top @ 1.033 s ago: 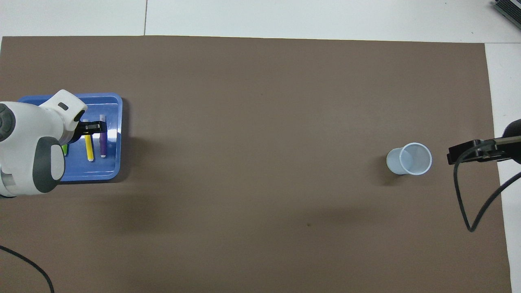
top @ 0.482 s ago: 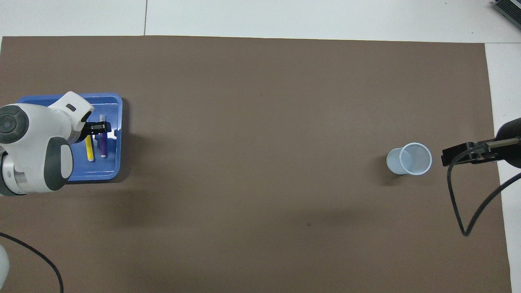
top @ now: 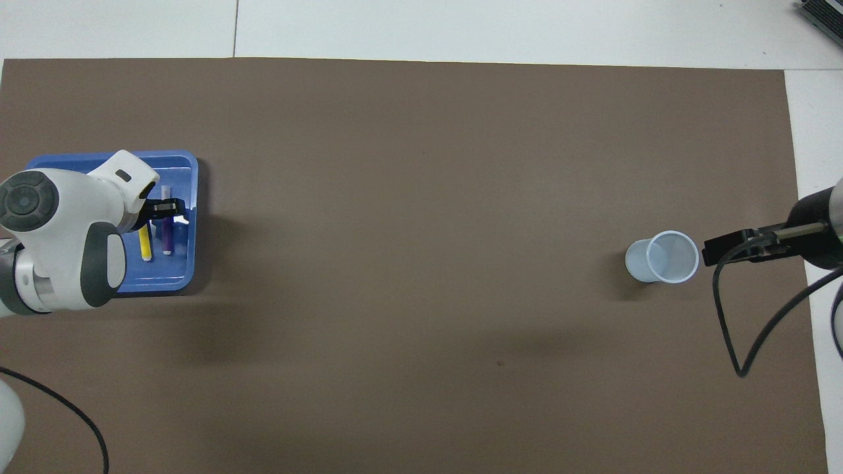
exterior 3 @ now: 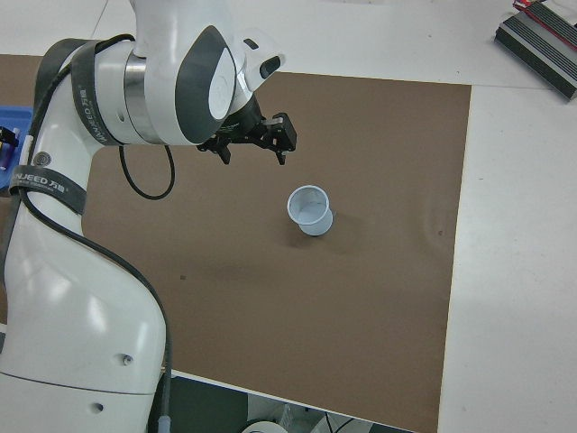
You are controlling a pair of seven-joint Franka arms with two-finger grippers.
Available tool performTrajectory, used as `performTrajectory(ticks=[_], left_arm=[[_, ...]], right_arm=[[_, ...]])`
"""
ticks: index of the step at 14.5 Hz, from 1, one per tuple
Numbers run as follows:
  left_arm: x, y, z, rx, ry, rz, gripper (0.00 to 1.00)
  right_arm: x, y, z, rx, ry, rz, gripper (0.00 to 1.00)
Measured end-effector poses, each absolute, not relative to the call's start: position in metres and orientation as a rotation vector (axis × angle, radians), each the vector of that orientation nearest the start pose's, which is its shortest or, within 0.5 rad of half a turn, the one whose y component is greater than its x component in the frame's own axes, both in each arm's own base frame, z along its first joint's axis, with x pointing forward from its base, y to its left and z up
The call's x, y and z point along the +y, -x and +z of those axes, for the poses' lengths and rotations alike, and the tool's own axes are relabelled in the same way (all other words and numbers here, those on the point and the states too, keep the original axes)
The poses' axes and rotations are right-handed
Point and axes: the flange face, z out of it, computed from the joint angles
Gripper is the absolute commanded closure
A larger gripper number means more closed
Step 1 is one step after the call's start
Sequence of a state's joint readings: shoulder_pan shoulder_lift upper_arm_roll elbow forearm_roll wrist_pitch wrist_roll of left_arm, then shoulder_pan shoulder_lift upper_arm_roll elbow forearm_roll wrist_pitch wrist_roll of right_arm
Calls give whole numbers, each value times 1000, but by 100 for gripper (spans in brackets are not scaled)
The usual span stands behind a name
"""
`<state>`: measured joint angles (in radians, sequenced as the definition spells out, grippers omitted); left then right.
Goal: Transfer and insert pens with both arms
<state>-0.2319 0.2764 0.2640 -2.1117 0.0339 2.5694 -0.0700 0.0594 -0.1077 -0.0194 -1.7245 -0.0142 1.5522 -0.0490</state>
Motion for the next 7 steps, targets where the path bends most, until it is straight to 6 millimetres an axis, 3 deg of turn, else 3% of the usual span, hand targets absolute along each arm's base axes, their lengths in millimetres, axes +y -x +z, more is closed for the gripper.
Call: performTrajectory(ticks=[7], left_arm=[[10, -594, 304, -90, 3047, -288, 29]], right_arm=[[21, -514, 608, -146, 3140, 99, 0]])
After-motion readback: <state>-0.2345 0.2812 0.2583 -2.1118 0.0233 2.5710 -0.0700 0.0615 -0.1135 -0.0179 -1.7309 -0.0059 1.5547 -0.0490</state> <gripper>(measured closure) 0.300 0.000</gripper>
